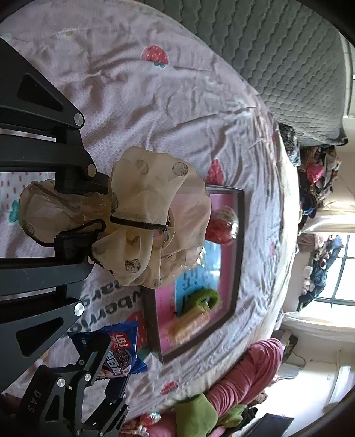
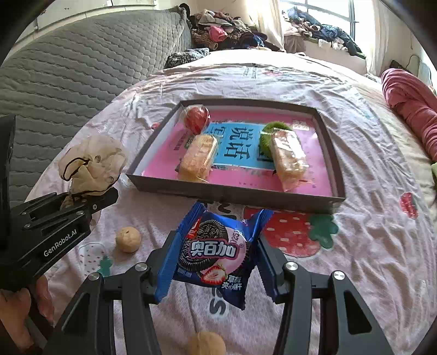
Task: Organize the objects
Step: 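Lift the cloth bag and Oreo packet and carry them toward the tray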
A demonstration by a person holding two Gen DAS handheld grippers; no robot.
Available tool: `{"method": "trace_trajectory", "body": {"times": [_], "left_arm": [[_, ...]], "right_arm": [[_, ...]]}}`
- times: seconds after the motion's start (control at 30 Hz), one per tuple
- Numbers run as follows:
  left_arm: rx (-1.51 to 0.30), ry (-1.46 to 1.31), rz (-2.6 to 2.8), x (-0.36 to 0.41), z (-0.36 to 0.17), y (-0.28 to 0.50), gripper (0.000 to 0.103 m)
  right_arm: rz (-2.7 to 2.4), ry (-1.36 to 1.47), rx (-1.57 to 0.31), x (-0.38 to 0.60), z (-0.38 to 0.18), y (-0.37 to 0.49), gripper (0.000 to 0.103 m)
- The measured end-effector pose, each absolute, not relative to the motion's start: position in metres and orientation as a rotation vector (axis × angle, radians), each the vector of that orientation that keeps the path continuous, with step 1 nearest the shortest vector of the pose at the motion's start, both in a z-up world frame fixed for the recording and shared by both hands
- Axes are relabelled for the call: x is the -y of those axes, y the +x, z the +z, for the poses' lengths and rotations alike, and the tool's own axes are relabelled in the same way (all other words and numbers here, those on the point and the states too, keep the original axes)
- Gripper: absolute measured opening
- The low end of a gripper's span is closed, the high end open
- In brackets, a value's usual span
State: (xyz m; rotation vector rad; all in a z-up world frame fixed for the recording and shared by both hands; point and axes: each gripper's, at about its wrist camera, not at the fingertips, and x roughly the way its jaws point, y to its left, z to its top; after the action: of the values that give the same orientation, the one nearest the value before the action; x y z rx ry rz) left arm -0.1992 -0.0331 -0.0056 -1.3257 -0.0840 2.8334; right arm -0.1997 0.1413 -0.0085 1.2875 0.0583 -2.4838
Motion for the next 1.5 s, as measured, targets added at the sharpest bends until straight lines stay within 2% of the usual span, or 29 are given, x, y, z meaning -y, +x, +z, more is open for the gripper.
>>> {"method": "trace_trajectory", "body": {"times": [0.63,1.5], "left_arm": [[0.046,-1.175,2.906,0.010,0.074,-0.129,0.019],[0.014,-1.092,2.914,-0.025,0.107,-0.138,0.019]], "right_arm": [[-2.563,1.144,-0.064,-0.162,0.069,-0.128,0.054],[-2.630,1.016,-0.093,-0.187,0.118,-0.133,0.054]]}}
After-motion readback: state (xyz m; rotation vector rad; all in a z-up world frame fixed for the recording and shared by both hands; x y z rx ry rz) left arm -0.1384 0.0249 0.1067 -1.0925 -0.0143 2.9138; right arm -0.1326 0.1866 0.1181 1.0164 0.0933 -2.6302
